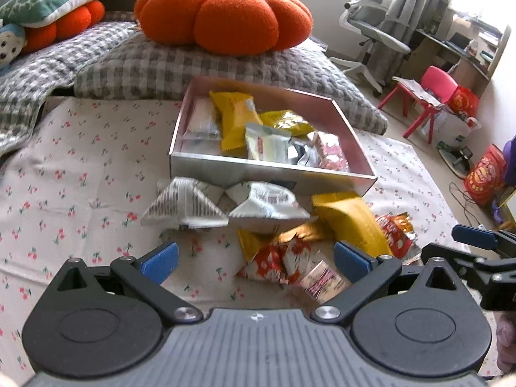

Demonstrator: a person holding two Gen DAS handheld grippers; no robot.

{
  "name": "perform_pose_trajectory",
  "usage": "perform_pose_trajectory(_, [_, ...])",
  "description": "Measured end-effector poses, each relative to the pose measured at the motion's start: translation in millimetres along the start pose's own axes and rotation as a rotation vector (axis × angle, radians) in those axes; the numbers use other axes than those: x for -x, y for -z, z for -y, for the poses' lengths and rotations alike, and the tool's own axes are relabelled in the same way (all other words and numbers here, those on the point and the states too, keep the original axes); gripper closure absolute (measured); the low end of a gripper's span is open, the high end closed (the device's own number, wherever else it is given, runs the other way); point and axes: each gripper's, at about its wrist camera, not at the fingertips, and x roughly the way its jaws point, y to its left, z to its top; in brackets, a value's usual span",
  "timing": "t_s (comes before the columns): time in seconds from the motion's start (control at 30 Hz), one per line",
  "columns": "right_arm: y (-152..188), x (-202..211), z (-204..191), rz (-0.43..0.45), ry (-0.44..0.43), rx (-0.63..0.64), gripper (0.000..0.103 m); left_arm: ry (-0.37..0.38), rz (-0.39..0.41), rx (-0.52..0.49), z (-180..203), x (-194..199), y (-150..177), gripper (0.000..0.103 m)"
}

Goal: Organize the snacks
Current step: 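Withdraw both tools from the box back over the snack pile, then grasp the brown square cake packet with the left tool while the right tool grasps the large yellow packet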

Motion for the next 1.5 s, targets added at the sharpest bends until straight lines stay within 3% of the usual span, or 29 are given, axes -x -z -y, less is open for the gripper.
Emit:
perform_pose_trajectory(0.2, [24,-4,15,0.002,0.029,-0.033,0.001,-0.01,-0.01,-0.041,1,-10,24,0.0])
perform_pose_trajectory(0.4, [46,-6,32,0.037,0.093,-0.001,0.001,0.067,-0.016,-0.105,4,-17,44,0.0])
perform_pose_trajectory(0.63, [63,-18,38,-0.012,0.137,0.057,0.001,0.148,-0.028,-0.198,17,-15,58,0.001])
perform_pose_trajectory(0.73, [65,-19,35,-0.004,0.142,0.104,0.001,0.174,-0.023,-0.26,22,-16,61,0.006])
perform_pose_trajectory(0.83, [66,-19,31,0.005,0.138,0.138,0.001,0.194,-0.007,-0.31,25,-16,61,0.019])
perform_pose_trajectory(1.1, [60,-16,27,0.021,0.047,0.132,0.002,0.244,0.024,-0.302,25,-23,51,0.043])
perform_pose_trajectory(1.27, [52,-15,23,0.041,-0.026,0.098,0.011,0.241,0.04,-0.327,30,-27,49,0.049])
perform_pose_trajectory(1.43, [46,-24,18,0.014,-0.087,0.084,0.043,0.244,0.048,-0.348,31,-29,46,0.052])
perform_pose_trajectory(1.5, [44,-30,15,0.002,-0.098,0.083,0.046,0.249,0.047,-0.359,31,-30,45,0.051])
